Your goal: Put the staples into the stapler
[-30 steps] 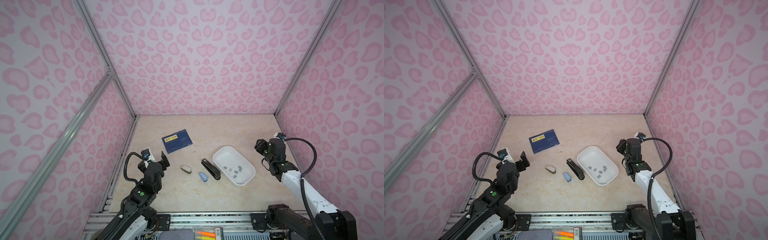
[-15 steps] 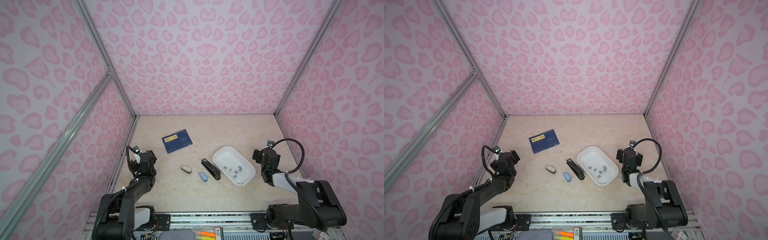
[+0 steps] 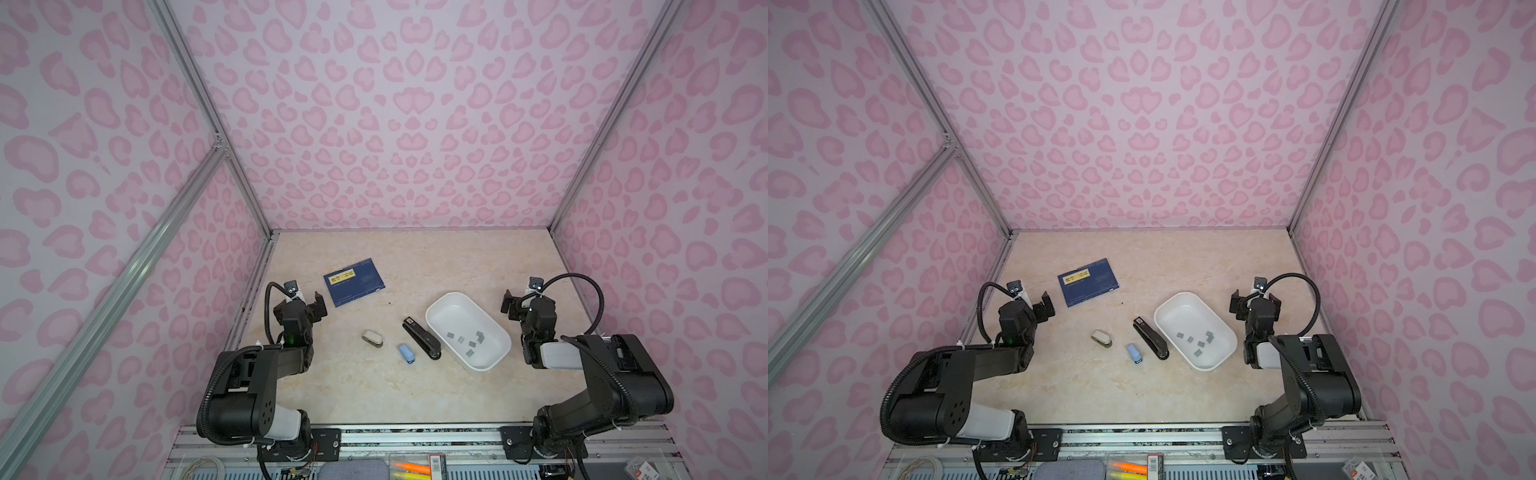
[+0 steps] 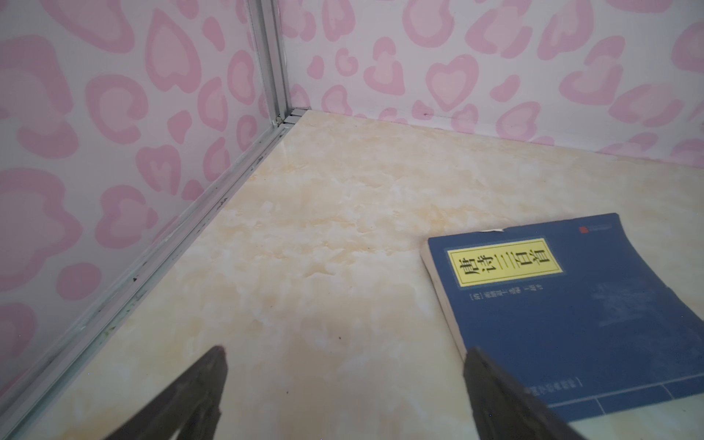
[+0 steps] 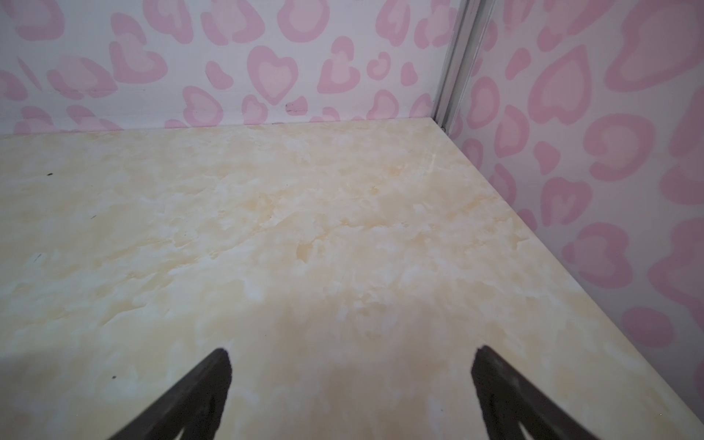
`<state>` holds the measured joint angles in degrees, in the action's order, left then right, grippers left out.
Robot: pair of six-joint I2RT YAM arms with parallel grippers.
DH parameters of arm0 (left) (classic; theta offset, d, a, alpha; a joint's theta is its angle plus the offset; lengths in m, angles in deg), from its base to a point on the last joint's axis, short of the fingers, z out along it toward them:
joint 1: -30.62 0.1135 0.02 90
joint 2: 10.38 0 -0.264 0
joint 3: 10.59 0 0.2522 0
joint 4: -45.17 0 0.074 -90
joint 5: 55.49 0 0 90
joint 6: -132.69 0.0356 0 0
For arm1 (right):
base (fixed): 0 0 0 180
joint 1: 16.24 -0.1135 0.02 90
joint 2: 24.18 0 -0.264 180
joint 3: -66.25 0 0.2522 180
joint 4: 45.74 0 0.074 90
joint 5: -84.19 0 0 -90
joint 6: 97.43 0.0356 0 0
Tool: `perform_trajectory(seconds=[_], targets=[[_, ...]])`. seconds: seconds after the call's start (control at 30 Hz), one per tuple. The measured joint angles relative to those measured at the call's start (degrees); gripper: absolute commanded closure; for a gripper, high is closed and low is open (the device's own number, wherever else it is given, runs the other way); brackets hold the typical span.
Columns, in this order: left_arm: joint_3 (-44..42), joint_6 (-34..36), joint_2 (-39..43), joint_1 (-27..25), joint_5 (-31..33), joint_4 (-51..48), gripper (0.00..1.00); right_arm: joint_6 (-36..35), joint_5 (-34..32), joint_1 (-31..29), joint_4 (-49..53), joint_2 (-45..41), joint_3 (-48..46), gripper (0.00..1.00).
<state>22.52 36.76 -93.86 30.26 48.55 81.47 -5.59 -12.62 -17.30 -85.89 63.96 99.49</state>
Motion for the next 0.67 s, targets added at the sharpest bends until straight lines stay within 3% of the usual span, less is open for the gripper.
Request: perform_trajectory(seconds=[0.67], targets=[[-0.61, 1.86, -0.66, 0.0, -4.61, 3.69, 0.02, -0.11, 0.2, -0.04, 0.31, 0.02, 0.96, 0.01]])
